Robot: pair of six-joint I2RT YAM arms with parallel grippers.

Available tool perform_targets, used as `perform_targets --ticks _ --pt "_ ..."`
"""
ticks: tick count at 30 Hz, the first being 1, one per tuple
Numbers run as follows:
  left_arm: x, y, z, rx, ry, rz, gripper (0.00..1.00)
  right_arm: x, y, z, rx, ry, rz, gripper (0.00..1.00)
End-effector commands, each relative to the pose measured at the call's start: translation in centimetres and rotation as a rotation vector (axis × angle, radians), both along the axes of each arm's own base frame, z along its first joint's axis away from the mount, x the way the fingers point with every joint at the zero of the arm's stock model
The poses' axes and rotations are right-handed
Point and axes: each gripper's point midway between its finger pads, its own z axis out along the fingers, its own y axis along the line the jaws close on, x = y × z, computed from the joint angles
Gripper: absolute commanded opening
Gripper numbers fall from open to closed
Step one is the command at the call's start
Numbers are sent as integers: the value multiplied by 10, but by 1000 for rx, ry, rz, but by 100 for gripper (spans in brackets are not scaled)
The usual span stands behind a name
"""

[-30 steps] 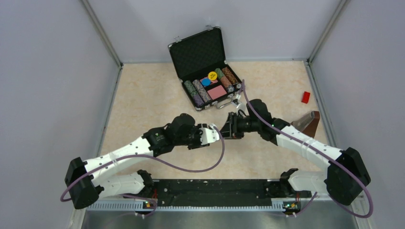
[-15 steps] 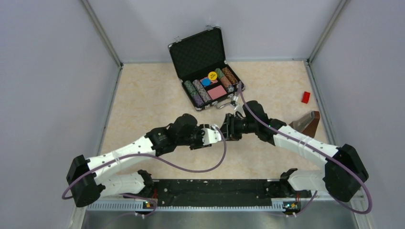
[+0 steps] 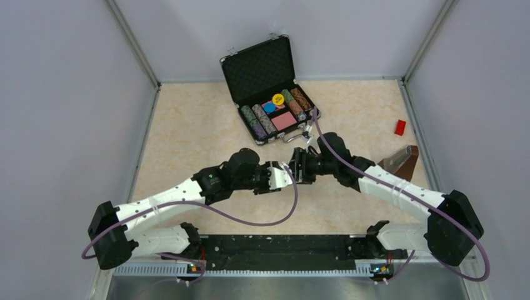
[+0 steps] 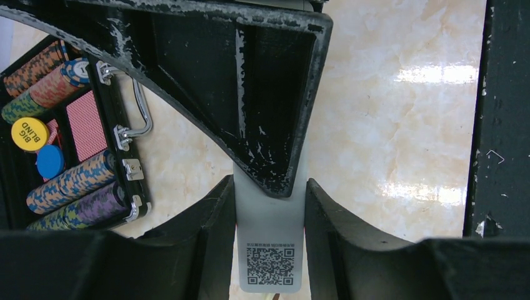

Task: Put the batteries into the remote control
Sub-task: Load the battery cover into the remote control.

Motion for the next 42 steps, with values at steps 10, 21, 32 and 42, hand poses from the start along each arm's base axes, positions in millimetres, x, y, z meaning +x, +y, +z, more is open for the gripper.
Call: perform_targets --ticks 10,21,32,42 --pt "4 -27 65 -200 -107 -43 0 2 -9 10 -11 -40 -61 58" --pt "5 -17 54 -148 -110 -24 0 0 -14 48 66 -91 -47 74" --pt "-17 -9 47 -67 -39 -115 0 -4 -34 69 40 -216 138 75" --pt "-25 -5 50 1 -125 -255 0 -21 -27 63 43 -221 381 72"
